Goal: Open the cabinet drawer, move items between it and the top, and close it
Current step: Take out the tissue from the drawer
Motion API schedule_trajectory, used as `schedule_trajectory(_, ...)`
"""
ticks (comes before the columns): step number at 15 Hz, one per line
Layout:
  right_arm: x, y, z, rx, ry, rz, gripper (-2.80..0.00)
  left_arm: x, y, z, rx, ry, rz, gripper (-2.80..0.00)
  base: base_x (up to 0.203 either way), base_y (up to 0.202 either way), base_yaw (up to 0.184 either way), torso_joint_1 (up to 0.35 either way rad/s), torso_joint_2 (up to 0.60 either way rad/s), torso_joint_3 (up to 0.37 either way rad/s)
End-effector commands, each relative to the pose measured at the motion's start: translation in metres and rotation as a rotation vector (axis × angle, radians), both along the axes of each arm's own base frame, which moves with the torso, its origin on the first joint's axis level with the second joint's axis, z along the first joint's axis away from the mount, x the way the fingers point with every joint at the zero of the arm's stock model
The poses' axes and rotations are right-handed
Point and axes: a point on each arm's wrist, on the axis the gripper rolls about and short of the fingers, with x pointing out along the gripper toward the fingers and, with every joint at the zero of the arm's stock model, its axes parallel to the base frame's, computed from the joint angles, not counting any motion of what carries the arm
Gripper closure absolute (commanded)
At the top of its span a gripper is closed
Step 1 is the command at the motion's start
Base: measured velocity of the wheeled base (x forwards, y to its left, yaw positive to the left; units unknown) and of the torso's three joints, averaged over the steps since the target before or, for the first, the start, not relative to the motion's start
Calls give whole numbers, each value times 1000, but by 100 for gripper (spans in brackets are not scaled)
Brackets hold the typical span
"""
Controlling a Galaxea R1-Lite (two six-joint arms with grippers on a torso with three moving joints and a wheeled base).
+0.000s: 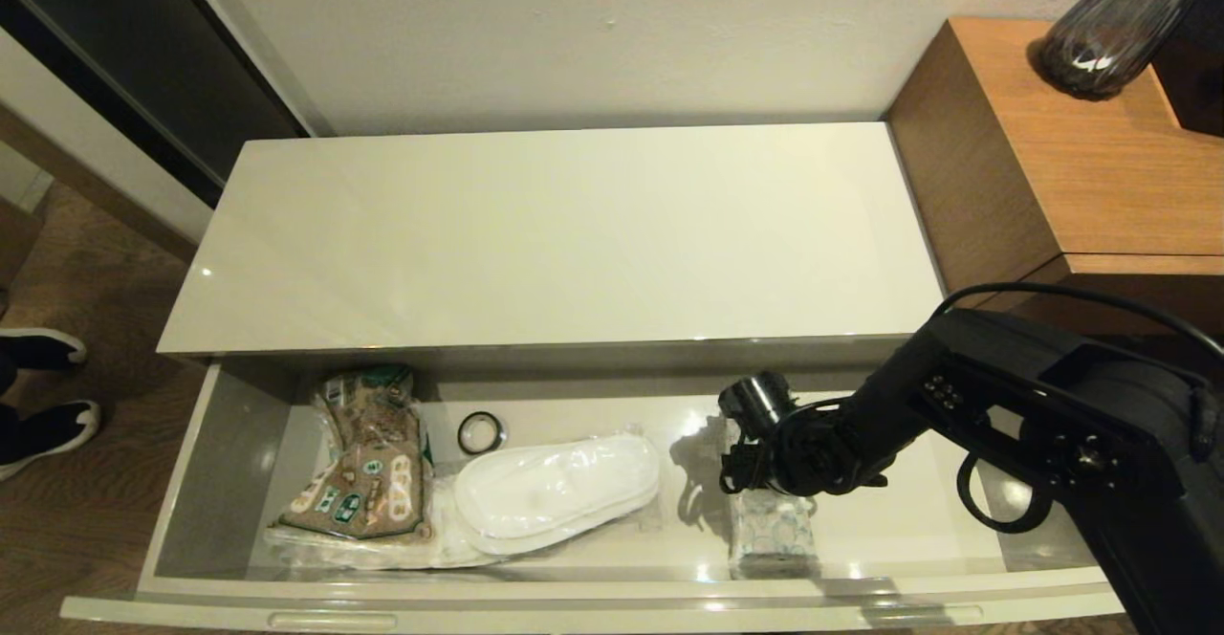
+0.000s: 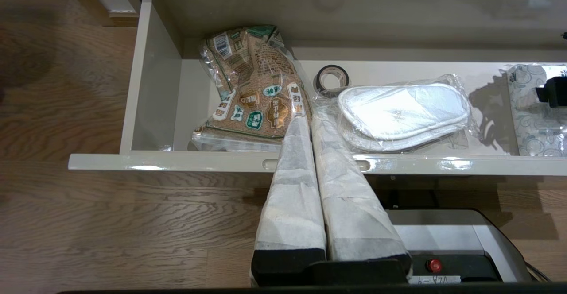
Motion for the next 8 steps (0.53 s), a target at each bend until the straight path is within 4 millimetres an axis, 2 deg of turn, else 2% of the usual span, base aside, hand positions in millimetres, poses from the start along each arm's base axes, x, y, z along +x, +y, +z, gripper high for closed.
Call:
schedule_trajectory(1, 2, 1, -3, 2, 0, -7, -280, 0, 0, 0, -1, 1, 0, 0, 0, 0, 0, 0, 0, 0)
schedule_trajectory(8, -1, -1, -7, 17, 8, -35, -280, 0, 0, 0, -1, 1, 0, 0, 0, 0, 0, 0, 0, 0)
